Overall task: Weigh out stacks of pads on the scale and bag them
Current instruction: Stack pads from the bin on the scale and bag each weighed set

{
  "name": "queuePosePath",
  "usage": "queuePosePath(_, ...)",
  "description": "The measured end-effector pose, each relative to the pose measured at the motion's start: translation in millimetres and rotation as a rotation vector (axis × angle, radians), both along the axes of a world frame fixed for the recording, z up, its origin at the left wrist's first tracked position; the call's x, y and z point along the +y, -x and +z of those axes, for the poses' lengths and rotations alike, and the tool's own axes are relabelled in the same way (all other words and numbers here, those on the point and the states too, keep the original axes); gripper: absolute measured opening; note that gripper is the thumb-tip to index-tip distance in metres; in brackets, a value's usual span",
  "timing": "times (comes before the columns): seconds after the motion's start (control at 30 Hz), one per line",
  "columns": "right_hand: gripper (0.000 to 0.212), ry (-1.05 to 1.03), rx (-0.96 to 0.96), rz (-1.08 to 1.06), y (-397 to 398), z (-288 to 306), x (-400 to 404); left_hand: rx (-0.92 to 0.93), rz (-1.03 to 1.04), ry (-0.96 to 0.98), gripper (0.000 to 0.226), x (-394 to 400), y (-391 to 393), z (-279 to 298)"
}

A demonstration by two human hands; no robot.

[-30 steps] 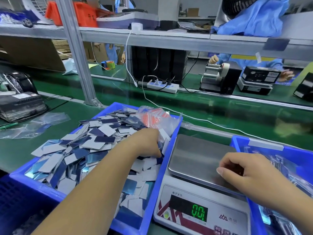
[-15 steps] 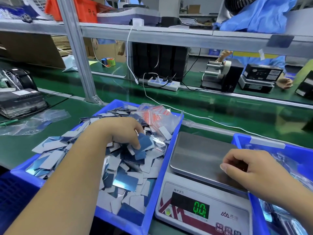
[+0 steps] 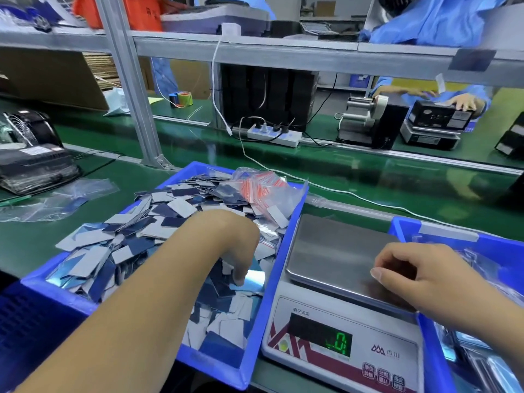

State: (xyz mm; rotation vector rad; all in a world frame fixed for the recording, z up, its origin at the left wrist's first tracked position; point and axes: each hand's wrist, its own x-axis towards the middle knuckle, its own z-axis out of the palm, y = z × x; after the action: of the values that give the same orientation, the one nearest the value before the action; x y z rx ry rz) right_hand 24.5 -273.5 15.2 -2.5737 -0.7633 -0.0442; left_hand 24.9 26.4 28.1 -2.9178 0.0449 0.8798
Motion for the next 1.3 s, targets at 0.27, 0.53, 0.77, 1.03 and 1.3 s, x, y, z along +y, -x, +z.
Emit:
queuePosePath(0.27, 0.016, 0.008, 0.002, 0.018, 3, 2, 2, 0.038, -0.014, 0.063, 0.051, 1, 2, 2)
queuePosePath(0.53, 0.015, 0.016, 0.012, 0.020, 2, 3, 1, 0.026, -0.007, 0.180, 0.048, 9, 0, 8)
queuePosePath(0.77, 0.011, 0.024, 0.018, 0.014, 0, 2, 0, -0.220, 0.081, 0.388, 0.034, 27, -6, 23)
queuePosePath(1.03, 0.021, -0.070, 0.004, -0.140, -6, 2, -3, -0.243, 0.024, 0.872, 0.033, -33, -14, 27)
queuePosePath(1.3, 0.023, -0.111, 0.040, -0.353, -20, 1, -11, -0.265, -0.198, 0.802, 0.046, -100, -21, 1)
